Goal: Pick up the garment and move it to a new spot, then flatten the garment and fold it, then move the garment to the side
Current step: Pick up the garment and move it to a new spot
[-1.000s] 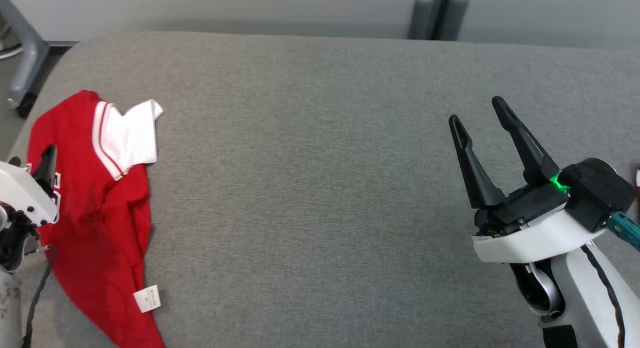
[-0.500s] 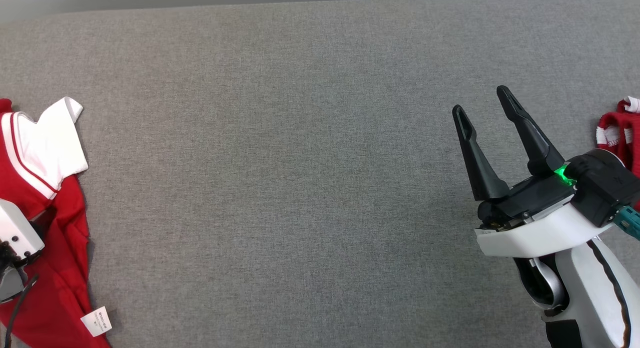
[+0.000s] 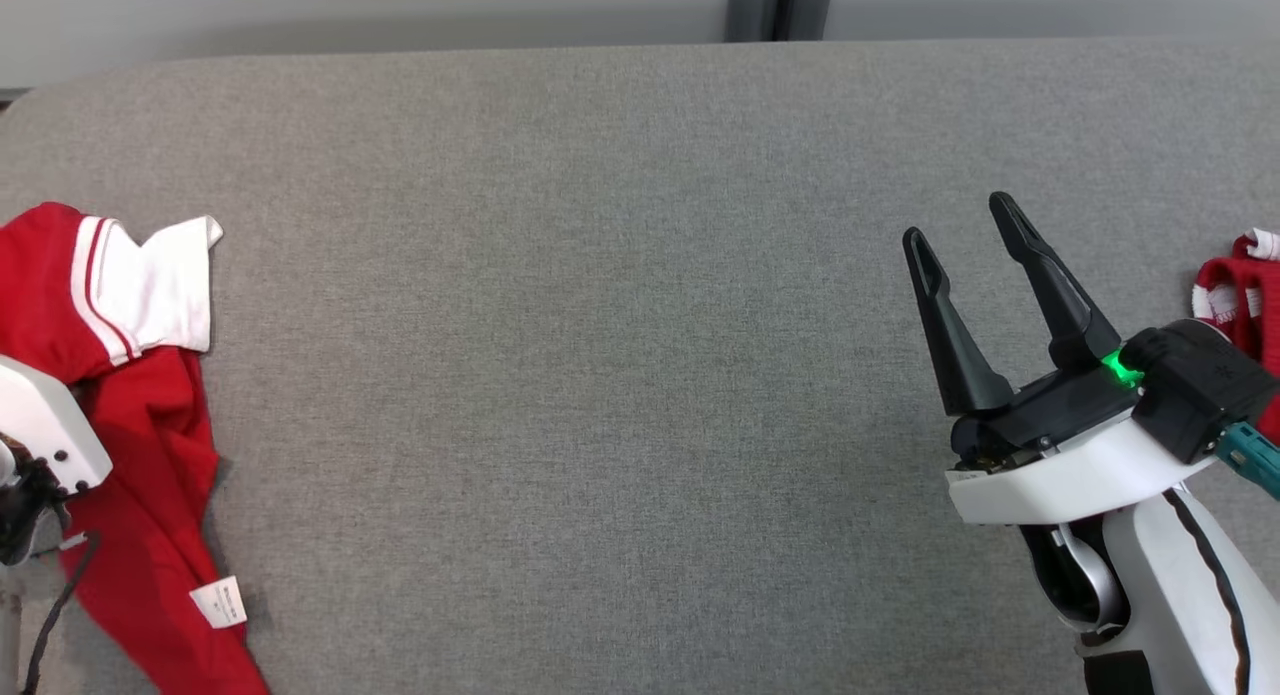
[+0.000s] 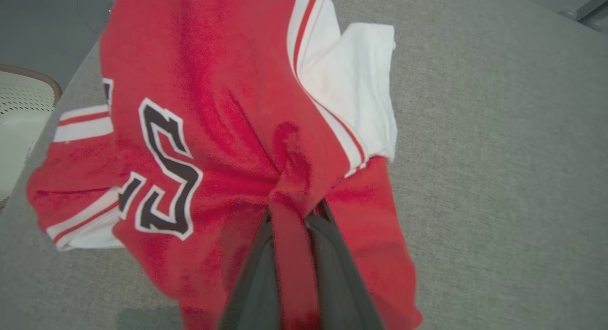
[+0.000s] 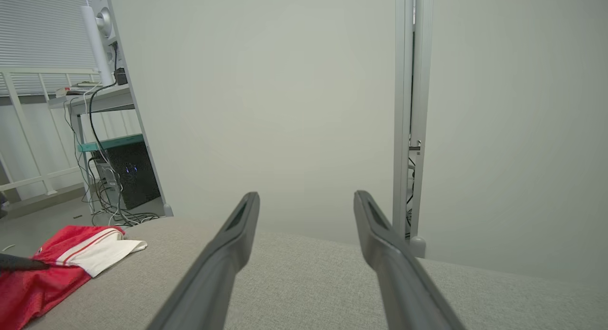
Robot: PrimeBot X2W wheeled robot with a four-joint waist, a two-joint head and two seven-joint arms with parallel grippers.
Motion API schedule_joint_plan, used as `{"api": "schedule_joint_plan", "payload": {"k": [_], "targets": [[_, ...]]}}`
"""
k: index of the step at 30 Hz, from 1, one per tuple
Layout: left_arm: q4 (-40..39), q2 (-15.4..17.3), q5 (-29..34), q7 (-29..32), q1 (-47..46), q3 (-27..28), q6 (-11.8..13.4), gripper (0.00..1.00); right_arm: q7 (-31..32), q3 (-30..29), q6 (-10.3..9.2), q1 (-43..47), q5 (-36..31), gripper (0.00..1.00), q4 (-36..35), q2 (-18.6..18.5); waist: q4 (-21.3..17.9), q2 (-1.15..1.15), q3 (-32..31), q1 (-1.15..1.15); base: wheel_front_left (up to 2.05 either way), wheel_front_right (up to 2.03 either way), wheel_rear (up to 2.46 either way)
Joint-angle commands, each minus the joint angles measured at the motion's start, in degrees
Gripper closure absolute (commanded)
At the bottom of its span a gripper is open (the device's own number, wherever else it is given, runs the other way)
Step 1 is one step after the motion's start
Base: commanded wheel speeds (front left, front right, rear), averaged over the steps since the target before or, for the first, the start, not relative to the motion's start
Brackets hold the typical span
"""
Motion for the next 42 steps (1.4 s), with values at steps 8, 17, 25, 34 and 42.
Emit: {"api": "schedule_joint_plan", "payload": {"k": [8, 17, 25, 34, 42], "targets": [[-12.8, 3.2, -0.8, -1.1, -1.0, -8.5, -0.3, 1.0, -0.3, -1.3, 0.02, 3.1, 0.6, 0.0, 1.3, 1.4, -0.4, 0.0, -6.8, 0.0, 0.0, 0.0, 0.0], [-30.8, 6.0, -1.1, 1.5, 1.2, -16.3, -0.2, 1.0, -0.3, -2.5, 0.02, 5.6, 0.3, 0.0, 0.8, 3.1, -5.4, 0.0, -10.9, 0.0, 0.0, 0.0, 0.0], [-45.7, 5.7, 0.0, 3.1, 2.4, -21.4, -0.2, 1.0, -0.3, -4.1, 0.02, 6.6, 0.1, 0.0, -0.2, 3.1, -11.9, 0.0, -11.2, 0.0, 0.0, 0.0, 0.0], [-51.4, 2.4, 2.7, 0.4, 4.8, -28.1, 0.0, 1.0, -0.3, -4.5, 0.02, 6.4, 0.7, 0.0, -1.2, 3.3, -18.9, 0.0, -9.9, 0.0, 0.0, 0.0, 0.0], [-40.1, -3.1, 7.5, -6.7, 9.0, -34.6, 1.1, 1.0, -0.3, -4.0, 0.02, 7.0, 1.0, 0.0, -0.8, 3.8, -22.6, 0.0, -7.6, 0.0, 0.0, 0.0, 0.0]]}}
